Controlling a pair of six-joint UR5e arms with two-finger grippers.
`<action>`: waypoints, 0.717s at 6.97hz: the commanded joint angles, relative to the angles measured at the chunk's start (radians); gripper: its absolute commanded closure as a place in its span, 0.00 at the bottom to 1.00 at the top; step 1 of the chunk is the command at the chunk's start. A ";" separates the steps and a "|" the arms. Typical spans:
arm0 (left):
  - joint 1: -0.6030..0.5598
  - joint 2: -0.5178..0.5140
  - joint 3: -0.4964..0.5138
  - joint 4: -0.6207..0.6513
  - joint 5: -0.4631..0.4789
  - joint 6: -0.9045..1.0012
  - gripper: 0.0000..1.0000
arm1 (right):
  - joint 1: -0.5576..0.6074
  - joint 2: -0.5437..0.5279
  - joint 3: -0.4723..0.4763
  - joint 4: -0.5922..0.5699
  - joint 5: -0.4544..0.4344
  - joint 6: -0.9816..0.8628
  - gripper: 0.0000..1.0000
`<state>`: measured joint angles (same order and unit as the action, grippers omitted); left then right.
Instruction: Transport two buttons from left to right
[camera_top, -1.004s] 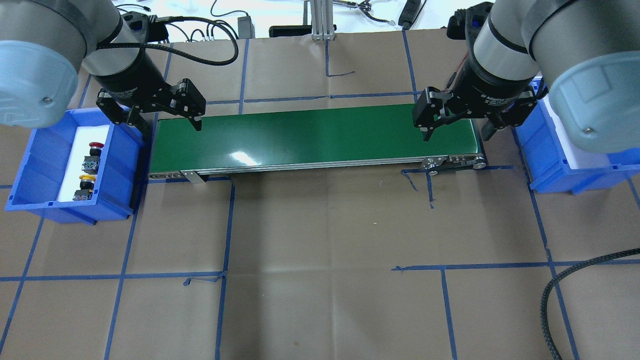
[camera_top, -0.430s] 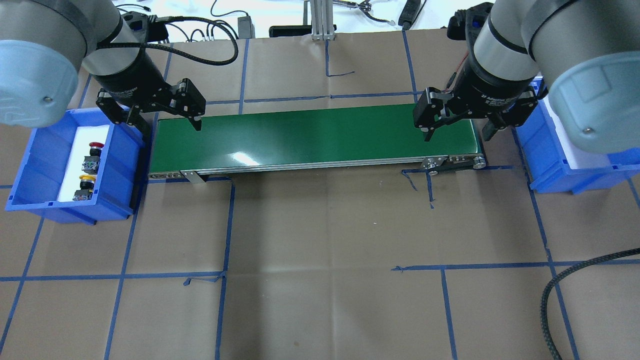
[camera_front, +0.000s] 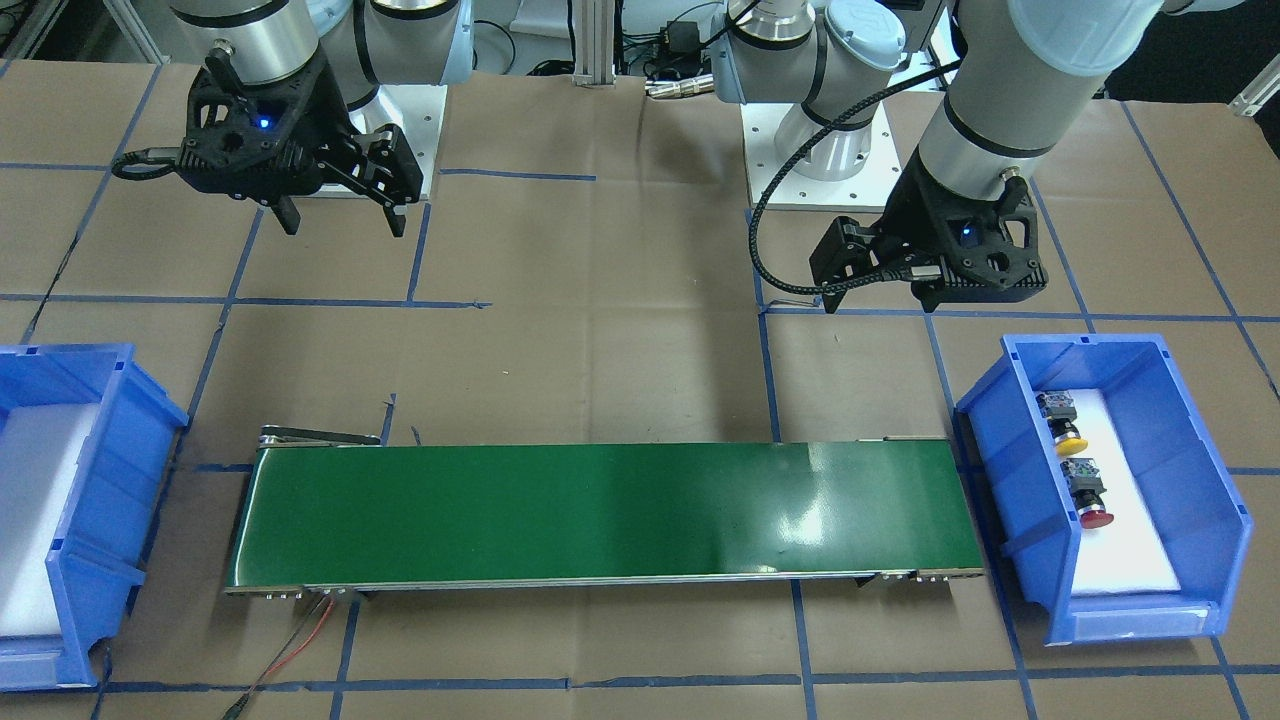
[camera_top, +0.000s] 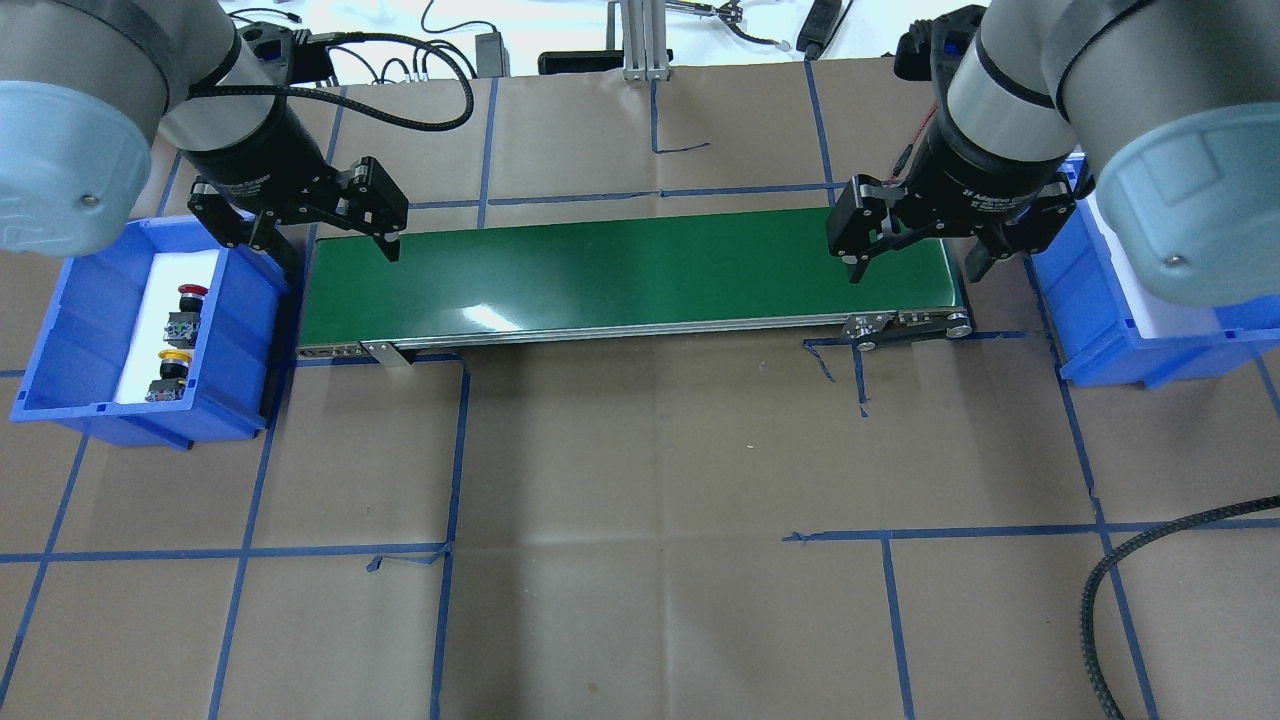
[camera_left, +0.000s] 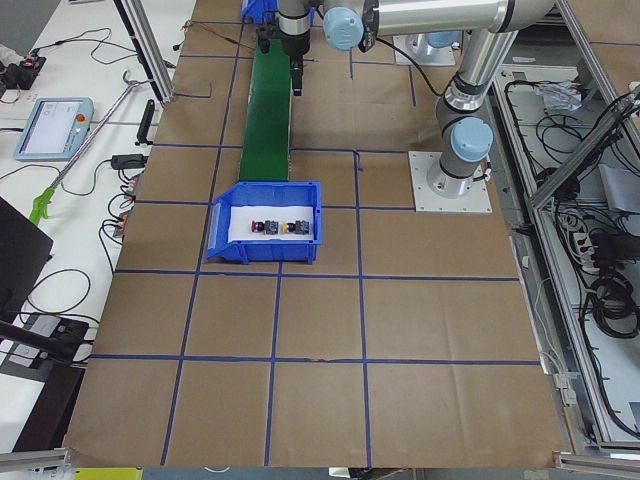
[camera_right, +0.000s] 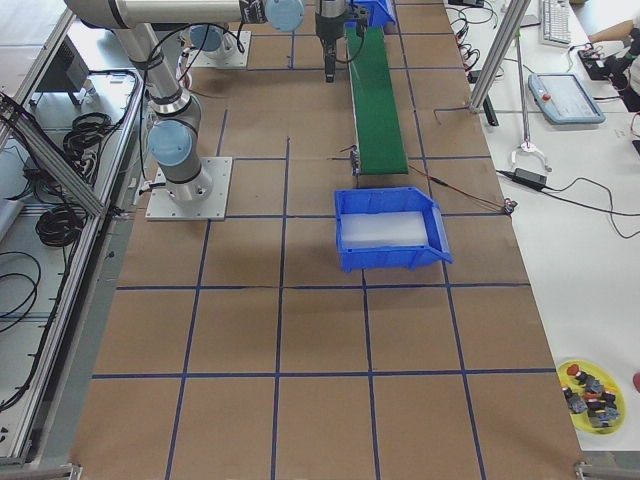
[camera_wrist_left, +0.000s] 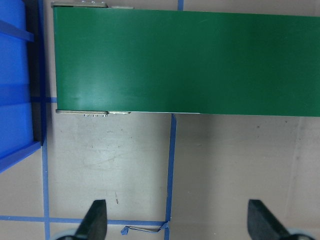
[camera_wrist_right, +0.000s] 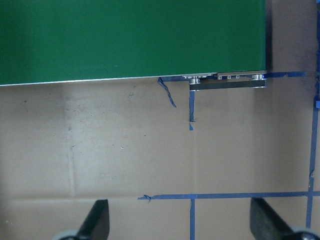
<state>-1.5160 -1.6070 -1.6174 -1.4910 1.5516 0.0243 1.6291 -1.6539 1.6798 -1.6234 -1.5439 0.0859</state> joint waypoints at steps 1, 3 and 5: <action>0.054 -0.002 0.010 0.002 0.002 0.115 0.00 | 0.000 -0.003 0.046 -0.007 0.002 0.002 0.00; 0.217 -0.001 0.014 0.002 -0.010 0.281 0.00 | 0.000 0.000 0.046 -0.009 -0.001 0.000 0.00; 0.379 -0.004 0.013 0.000 -0.005 0.472 0.00 | -0.002 -0.015 0.035 -0.012 -0.004 -0.001 0.00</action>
<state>-1.2344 -1.6084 -1.6037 -1.4905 1.5438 0.3810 1.6288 -1.6577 1.7196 -1.6328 -1.5460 0.0850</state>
